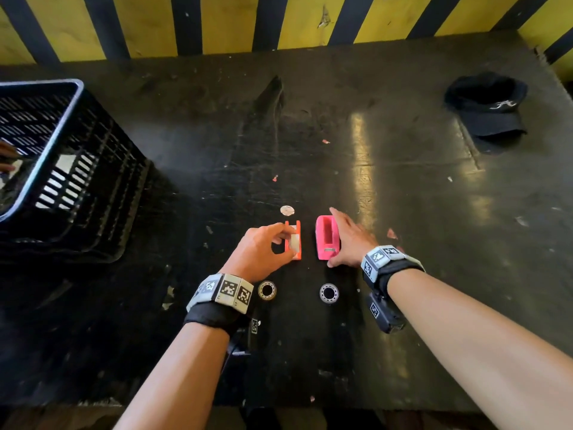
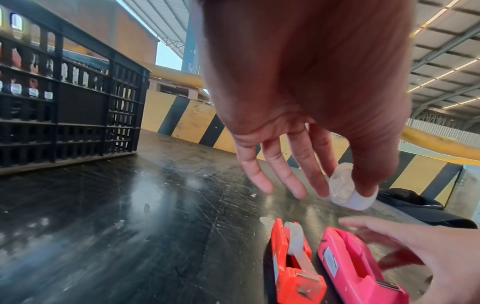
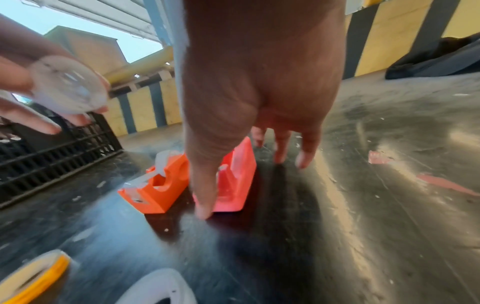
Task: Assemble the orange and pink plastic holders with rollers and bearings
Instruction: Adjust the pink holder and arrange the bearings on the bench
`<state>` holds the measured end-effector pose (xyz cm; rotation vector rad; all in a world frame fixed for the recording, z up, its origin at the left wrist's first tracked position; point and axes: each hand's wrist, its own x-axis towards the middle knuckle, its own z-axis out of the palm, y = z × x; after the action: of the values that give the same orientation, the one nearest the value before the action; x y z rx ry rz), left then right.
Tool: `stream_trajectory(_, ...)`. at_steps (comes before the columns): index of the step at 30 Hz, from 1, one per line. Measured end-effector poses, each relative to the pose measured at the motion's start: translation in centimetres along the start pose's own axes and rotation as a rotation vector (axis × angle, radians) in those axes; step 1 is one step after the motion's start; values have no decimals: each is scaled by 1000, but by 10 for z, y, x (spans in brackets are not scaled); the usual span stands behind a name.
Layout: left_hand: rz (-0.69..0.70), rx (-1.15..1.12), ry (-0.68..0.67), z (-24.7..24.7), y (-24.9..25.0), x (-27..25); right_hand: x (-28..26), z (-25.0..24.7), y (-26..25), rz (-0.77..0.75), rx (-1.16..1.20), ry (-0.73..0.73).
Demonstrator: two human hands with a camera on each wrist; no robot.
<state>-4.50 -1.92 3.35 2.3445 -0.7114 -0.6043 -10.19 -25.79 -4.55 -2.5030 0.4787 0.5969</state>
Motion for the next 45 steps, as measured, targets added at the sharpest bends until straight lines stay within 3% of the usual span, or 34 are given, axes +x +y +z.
stream_trajectory(2, -4, -11, -8, 0, 1, 2, -11, -2, -7, -59, 90, 117)
stream_trajectory(5, -6, -45, -13, 2, 3, 6, -31, -8, -21, -285, 330, 304)
stream_trajectory(8, 0, -57, -20, 6, 7, 7, -54, -8, -34, -336, 436, 273)
stream_trajectory(19, 76, -55, -64, 9, 23, -3, -68, 9, -29, -292, 551, 325)
stream_trajectory(24, -39, -47, 7, 18, 14, -8, -72, 12, -16, -209, 500, 287)
stream_trajectory(27, -112, 116, -21, 36, 8, -14, -74, 14, 3, -124, 453, 248)
stream_trajectory(32, -149, 421, -226, 88, -4, -28, -80, 20, 14, -80, 404, 173)
stream_trajectory(35, -155, 505, -229, 101, -10, -30, -85, 23, 19, -86, 421, 164)
stream_trajectory(38, -42, 502, -185, 103, -5, -25, -90, 21, 28, -83, 412, 149)
stream_trajectory(41, 109, 511, -263, 108, 6, -16, -94, 18, 35, -75, 412, 135)
stream_trajectory(45, 150, 511, -338, 116, 13, -10, -100, 10, 42, -70, 400, 114)
